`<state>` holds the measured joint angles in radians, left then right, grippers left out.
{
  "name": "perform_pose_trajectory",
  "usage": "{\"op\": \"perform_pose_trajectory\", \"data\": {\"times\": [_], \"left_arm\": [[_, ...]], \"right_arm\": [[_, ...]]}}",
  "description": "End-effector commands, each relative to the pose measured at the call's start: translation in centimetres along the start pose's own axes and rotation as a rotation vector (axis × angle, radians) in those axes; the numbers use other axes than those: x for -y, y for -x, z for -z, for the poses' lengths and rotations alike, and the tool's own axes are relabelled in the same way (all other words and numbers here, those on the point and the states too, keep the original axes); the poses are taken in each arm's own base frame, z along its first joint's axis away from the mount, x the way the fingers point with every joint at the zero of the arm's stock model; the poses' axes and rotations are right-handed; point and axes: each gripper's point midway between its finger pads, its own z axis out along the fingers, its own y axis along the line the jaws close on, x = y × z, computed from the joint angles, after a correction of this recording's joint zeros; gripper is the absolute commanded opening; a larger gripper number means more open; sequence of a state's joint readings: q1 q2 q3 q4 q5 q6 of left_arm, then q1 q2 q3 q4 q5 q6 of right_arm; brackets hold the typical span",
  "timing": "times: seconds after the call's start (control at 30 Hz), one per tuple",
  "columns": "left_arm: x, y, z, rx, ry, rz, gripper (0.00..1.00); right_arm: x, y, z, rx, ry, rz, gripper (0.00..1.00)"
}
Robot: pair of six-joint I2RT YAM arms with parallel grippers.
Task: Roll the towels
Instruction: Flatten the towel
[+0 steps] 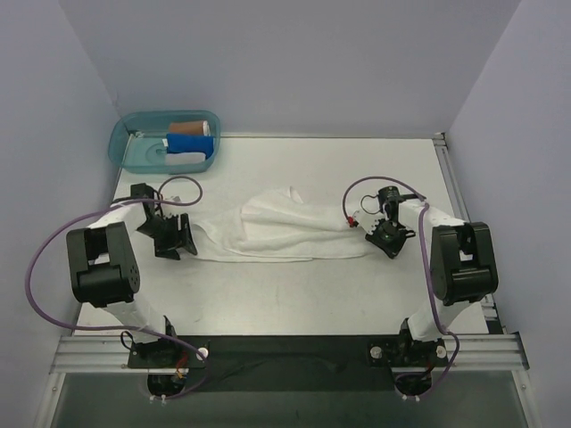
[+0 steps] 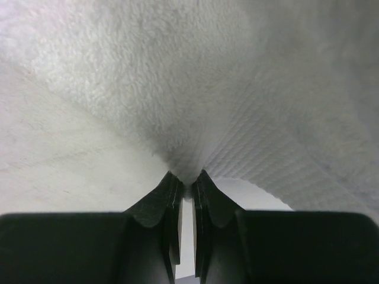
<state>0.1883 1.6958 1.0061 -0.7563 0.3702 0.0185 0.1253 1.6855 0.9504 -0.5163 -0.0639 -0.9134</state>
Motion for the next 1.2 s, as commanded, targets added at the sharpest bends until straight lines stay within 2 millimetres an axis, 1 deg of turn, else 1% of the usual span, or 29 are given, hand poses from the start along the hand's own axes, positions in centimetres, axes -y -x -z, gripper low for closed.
{"op": "perform_pose_trajectory", "data": {"times": [0.0, 0.03, 0.1, 0.13, 0.17, 0.2, 0.23, 0.3, 0.33, 0.37, 0.4, 0.47, 0.5, 0.53, 0.57, 0.6, 0.67, 0.77, 0.8, 0.83, 0.9, 0.93, 0.97, 1.0, 1.03, 1.07, 1.1, 1.13, 1.17], "left_arm": [[0.1, 1.0, -0.7, 0.003, 0.035, 0.012, 0.68], [-0.2, 1.1, -0.8, 0.000, 0.049, 0.014, 0.57], [-0.5, 1.3, -1.2, -0.012, 0.063, 0.017, 0.48], [-0.8, 1.4, -1.3, -0.015, 0.079, 0.016, 0.35], [-0.9, 1.6, -1.3, -0.011, 0.085, 0.012, 0.30], [-1.1, 1.9, -1.2, -0.002, 0.094, 0.003, 0.24], [-1.3, 2.2, -1.0, 0.009, 0.104, -0.001, 0.14], [-1.1, 2.9, -0.3, 0.039, 0.106, -0.015, 0.01], [-1.0, 3.8, 0.3, 0.069, 0.108, -0.028, 0.00], [-0.9, 4.6, 1.3, 0.105, 0.118, -0.062, 0.00], [-0.8, 5.5, 2.1, 0.136, 0.121, -0.089, 0.00], [-0.3, 7.7, 4.4, 0.220, 0.126, -0.130, 0.00], [0.0, 8.2, 5.2, 0.241, 0.125, -0.149, 0.00], [0.0, 8.7, 5.9, 0.259, 0.130, -0.186, 0.00], [0.6, 9.8, 7.4, 0.304, 0.133, -0.216, 0.00], [0.8, 10.3, 8.0, 0.323, 0.135, -0.249, 0.00], [1.4, 11.5, 9.6, 0.367, 0.140, -0.285, 0.00], [1.8, 12.6, 11.4, 0.406, 0.149, -0.332, 0.00], [2.1, 13.4, 12.6, 0.439, 0.162, -0.364, 0.00], [2.1, 13.9, 13.3, 0.455, 0.178, -0.377, 0.00], [2.4, 14.6, 15.5, 0.507, 0.204, -0.405, 0.00], [2.5, 15.2, 17.2, 0.544, 0.219, -0.425, 0.00], [2.9, 15.3, 18.4, 0.573, 0.227, -0.440, 0.00], [3.1, 15.3, 19.3, 0.589, 0.233, -0.453, 0.00], [3.6, 15.3, 21.0, 0.623, 0.244, -0.482, 0.00], [4.0, 15.3, 21.8, 0.643, 0.249, -0.499, 0.00], [4.3, 15.2, 22.7, 0.663, 0.257, -0.526, 0.00], [4.6, 15.1, 23.6, 0.686, 0.264, -0.542, 0.00], [5.1, 14.7, 25.0, 0.721, 0.276, -0.560, 0.00]], "right_arm": [[-1.1, 0.9, 1.8, 0.057, 0.043, -0.045, 0.00], [-1.0, 1.2, 2.3, 0.076, 0.041, -0.054, 0.00], [-1.0, 1.6, 2.8, 0.094, 0.039, -0.072, 0.00], [-0.7, 1.8, 3.3, 0.109, 0.028, -0.081, 0.00], [-0.6, 2.1, 3.7, 0.126, 0.027, -0.090, 0.00], [-0.5, 2.2, 4.0, 0.136, 0.024, -0.101, 0.00], [-0.2, 2.1, 4.4, 0.148, 0.016, -0.127, 0.00], [0.7, 2.6, 5.4, 0.184, -0.002, -0.162, 0.00], [1.2, 2.4, 6.0, 0.200, -0.008, -0.206, 0.00], [2.1, 2.7, 6.9, 0.226, -0.028, -0.228, 0.00], [2.5, 2.9, 7.4, 0.252, -0.026, -0.252, 0.00], [3.3, 2.8, 8.6, 0.287, -0.033, -0.314, 0.00], [4.3, 2.9, 9.8, 0.330, -0.046, -0.350, 0.00], [4.8, 3.0, 10.6, 0.356, -0.060, -0.369, 0.00], [5.3, 2.8, 11.2, 0.375, -0.067, -0.412, 0.00], [5.9, 3.2, 12.4, 0.409, -0.085, -0.425, 0.00], [6.5, 3.4, 13.4, 0.440, -0.101, -0.459, 0.00], [8.1, 3.7, 15.8, 0.489, -0.154, -0.511, 0.00], [8.7, 3.6, 16.6, 0.503, -0.175, -0.546, 0.00], [9.7, 3.7, 18.5, 0.534, -0.221, -0.555, 0.00], [10.9, 3.3, 20.4, 0.551, -0.278, -0.578, 0.00], [11.8, 3.1, 22.5, 0.583, -0.329, -0.593, 0.00], [12.2, 2.7, 23.4, 0.587, -0.357, -0.605, 0.00], [12.5, 2.5, 24.6, 0.600, -0.383, -0.610, 0.00], [12.5, 2.0, 25.6, 0.608, -0.404, -0.626, 0.00], [12.9, 1.8, 27.1, 0.630, -0.437, -0.629, 0.00], [12.8, 1.4, 28.3, 0.646, -0.464, -0.633, 0.00], [12.7, 0.9, 29.0, 0.650, -0.478, -0.645, 0.00], [12.7, 0.6, 30.0, 0.666, -0.500, -0.644, 0.00]]}}
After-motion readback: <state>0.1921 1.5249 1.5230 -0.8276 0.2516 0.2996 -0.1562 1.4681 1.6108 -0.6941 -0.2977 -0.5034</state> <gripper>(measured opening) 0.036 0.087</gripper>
